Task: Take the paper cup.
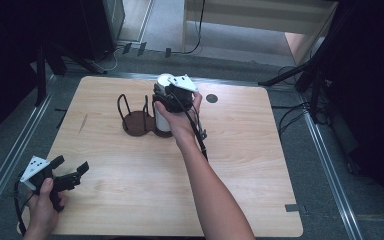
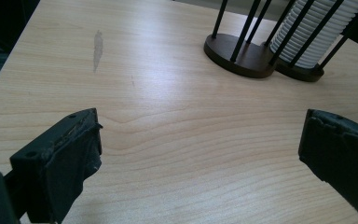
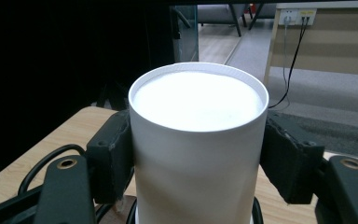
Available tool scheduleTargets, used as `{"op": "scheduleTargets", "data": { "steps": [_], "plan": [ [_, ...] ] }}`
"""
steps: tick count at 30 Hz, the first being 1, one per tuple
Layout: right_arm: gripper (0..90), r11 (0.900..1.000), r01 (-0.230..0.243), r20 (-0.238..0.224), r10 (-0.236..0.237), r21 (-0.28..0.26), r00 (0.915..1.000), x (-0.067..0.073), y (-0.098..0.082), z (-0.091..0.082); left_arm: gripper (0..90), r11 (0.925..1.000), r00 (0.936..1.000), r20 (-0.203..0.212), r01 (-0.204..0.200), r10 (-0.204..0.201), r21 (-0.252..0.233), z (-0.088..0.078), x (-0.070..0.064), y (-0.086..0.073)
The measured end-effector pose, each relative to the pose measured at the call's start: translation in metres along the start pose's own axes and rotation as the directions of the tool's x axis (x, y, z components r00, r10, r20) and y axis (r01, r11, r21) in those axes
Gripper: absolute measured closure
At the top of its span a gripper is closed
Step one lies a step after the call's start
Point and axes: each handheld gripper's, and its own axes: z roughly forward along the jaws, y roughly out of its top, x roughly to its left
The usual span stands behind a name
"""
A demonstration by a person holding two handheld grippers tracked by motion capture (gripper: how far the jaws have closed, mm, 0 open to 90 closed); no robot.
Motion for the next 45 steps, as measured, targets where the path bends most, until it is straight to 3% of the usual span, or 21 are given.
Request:
{"op": "scheduleTargets", "data": {
  "steps": [32,45],
  "plan": [
    [33.9,0.993,0.003,-0.017,-0.006,-0.122,0.9998,0.003,0.048,-0.028,0.0,1.0000,1.0000,0.000,-0.006,0.006,-0.001,0.000,-0.001,0.000],
    [33.7,0.988,-0.001,-0.001,0.001,-0.157,1.0000,-0.005,0.057,-0.040,0.0,0.9999,0.9999,-0.003,-0.011,0.011,0.000,0.001,-0.002,0.000]
  ]
}}
